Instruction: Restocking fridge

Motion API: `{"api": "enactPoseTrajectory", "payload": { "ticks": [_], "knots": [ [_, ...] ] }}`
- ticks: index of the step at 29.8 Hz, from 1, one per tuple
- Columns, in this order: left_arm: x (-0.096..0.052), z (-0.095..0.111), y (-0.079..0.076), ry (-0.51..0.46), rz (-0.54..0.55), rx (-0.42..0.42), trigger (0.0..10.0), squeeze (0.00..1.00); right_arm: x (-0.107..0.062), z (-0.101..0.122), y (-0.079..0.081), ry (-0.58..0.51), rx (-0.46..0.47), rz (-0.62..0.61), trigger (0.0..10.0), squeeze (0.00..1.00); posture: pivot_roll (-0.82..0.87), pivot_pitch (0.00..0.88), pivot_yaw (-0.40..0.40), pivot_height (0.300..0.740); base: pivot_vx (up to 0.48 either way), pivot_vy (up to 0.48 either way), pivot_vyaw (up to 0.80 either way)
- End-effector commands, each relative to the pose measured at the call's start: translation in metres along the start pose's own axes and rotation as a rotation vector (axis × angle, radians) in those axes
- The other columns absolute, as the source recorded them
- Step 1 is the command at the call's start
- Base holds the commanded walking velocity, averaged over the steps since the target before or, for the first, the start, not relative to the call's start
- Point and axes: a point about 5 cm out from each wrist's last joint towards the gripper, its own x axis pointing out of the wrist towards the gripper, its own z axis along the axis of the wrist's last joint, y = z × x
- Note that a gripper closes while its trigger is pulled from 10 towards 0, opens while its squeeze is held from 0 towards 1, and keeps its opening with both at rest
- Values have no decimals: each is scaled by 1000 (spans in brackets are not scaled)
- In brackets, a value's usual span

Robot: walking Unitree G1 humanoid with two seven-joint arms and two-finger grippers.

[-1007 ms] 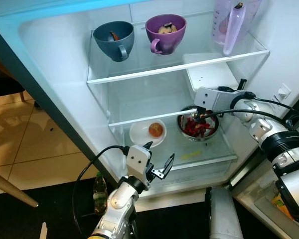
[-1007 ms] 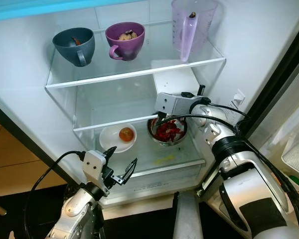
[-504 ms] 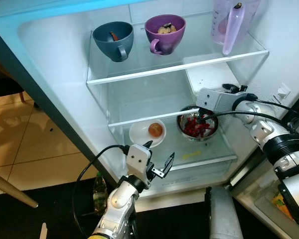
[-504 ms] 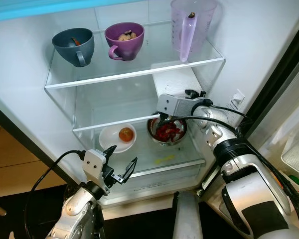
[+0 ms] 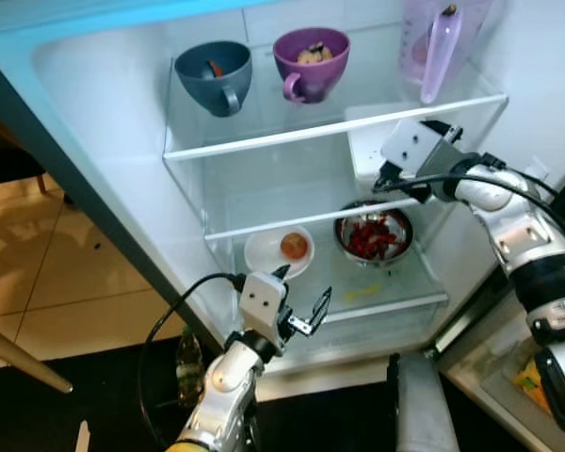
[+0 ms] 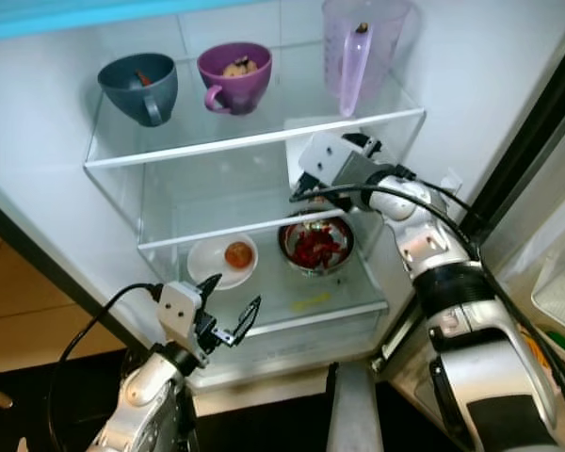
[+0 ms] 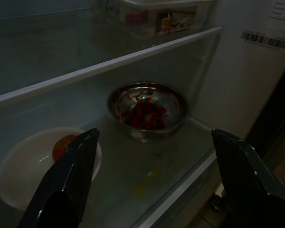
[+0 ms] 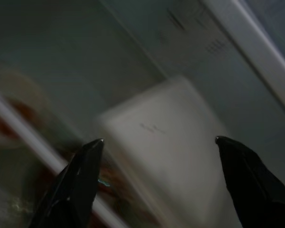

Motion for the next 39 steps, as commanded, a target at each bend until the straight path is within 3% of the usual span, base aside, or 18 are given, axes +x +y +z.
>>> {"api": "enactPoseTrajectory", "payload": {
  "ticks": [1,2,4,5,8,13,14,18,20,26,27,32,33,34,39],
  "knots": [
    [-2,-4,2,15,5,-2,10000,0,-3,-1,5,-46,94,47,10000,0,-53,159,85,530,0,0,0],
    [-2,-4,2,15,5,-2,10000,0,-3,-1,5,-46,94,47,10000,0,-53,159,85,530,0,0,0],
    [-3,-6,3,21,8,1,10000,0,-5,-6,15,-136,248,71,10000,0,-45,154,84,530,0,0,0],
    [-3,-6,3,21,8,1,10000,0,-5,-6,15,-136,248,71,10000,0,-45,154,84,530,0,0,0],
    [-4,-7,4,27,13,3,10000,0,-11,-19,28,-177,383,98,10000,0,-41,150,83,530,0,0,0],
    [-5,-8,5,32,14,4,10000,0,-16,-25,36,-220,429,134,10000,0,-43,149,84,530,0,0,0],
    [-5,-9,5,34,13,4,10000,0,-20,-28,42,-244,451,170,10000,0,-45,145,84,530,0,0,0],
    [-5,-11,7,42,13,8,10000,0,-35,-37,88,-311,533,452,10000,0,-42,137,80,530,0,0,0],
    [-5,-12,8,48,15,10,10000,0,-34,-44,96,-288,546,460,10000,0,-39,129,76,530,0,0,0],
    [-9,-16,11,61,26,13,10000,0,-21,-64,105,-193,635,336,10000,0,-37,124,75,530,0,0,0],
    [-10,-17,11,66,27,12,10000,0,-9,-64,106,-162,665,236,10000,0,-39,126,75,530,0,0,0],
    [-11,-19,9,68,23,9,10000,0,5,-55,106,-171,713,161,10000,0,-35,132,77,530,0,0,0],
    [-12,-19,6,67,19,7,10000,0,13,-45,107,-199,738,137,2745,0,-31,138,80,530,0,0,0],
    [-13,-19,5,65,18,7,10000,0,15,-43,107,-209,743,130,0,0,-31,138,80,530,0,0,0],
    [-16,-20,2,67,13,1,10000,0,26,-25,114,-258,752,189,0,0,-15,159,85,530,0,0,0]
  ]
}}
